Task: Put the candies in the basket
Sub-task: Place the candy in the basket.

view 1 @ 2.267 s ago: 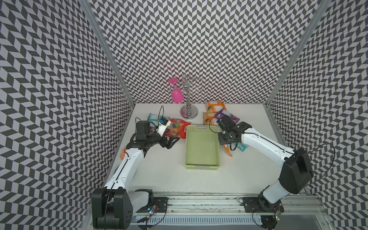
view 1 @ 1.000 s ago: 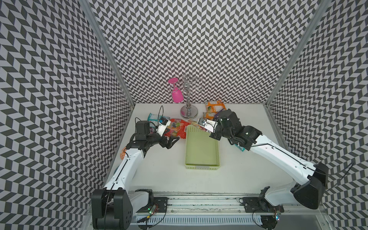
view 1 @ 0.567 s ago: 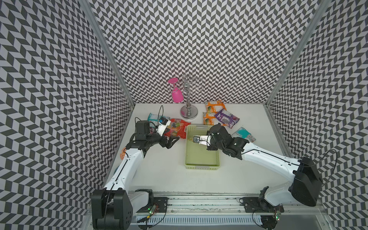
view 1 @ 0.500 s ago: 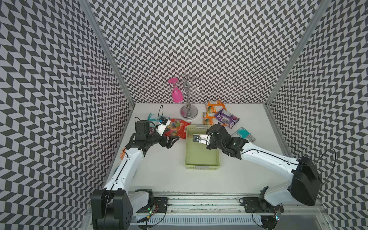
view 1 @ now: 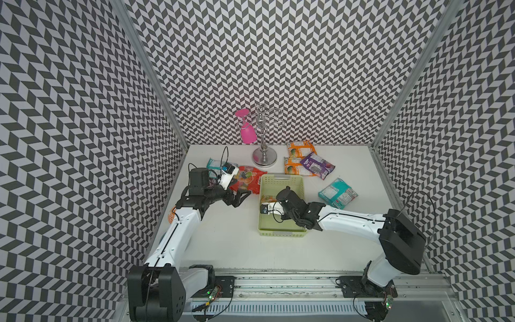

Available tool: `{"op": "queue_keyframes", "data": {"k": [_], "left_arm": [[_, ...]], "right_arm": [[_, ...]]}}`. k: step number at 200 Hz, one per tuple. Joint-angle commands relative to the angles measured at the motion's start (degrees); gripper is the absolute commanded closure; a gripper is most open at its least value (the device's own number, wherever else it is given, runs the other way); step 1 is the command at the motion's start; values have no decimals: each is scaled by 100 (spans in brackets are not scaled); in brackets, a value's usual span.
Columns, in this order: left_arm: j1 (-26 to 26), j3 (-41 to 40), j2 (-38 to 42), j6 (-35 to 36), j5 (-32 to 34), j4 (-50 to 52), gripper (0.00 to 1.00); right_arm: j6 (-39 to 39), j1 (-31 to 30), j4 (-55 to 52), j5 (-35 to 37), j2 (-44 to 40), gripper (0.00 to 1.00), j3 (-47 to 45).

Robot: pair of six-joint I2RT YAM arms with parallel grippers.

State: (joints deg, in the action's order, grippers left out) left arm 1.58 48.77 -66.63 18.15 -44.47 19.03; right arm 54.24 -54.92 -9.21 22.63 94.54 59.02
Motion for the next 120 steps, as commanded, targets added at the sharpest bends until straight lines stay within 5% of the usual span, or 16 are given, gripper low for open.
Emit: {"op": "queue_keyframes", "data": {"k": [1,120], "left_arm": [[8,139,72,17,-31,42,1],[24,179,115,-13,-2,67,1]], "right_arm": [[-104,-33,255,162,110,100,-129],[-732,265,572,689,1004,100,358]]}}
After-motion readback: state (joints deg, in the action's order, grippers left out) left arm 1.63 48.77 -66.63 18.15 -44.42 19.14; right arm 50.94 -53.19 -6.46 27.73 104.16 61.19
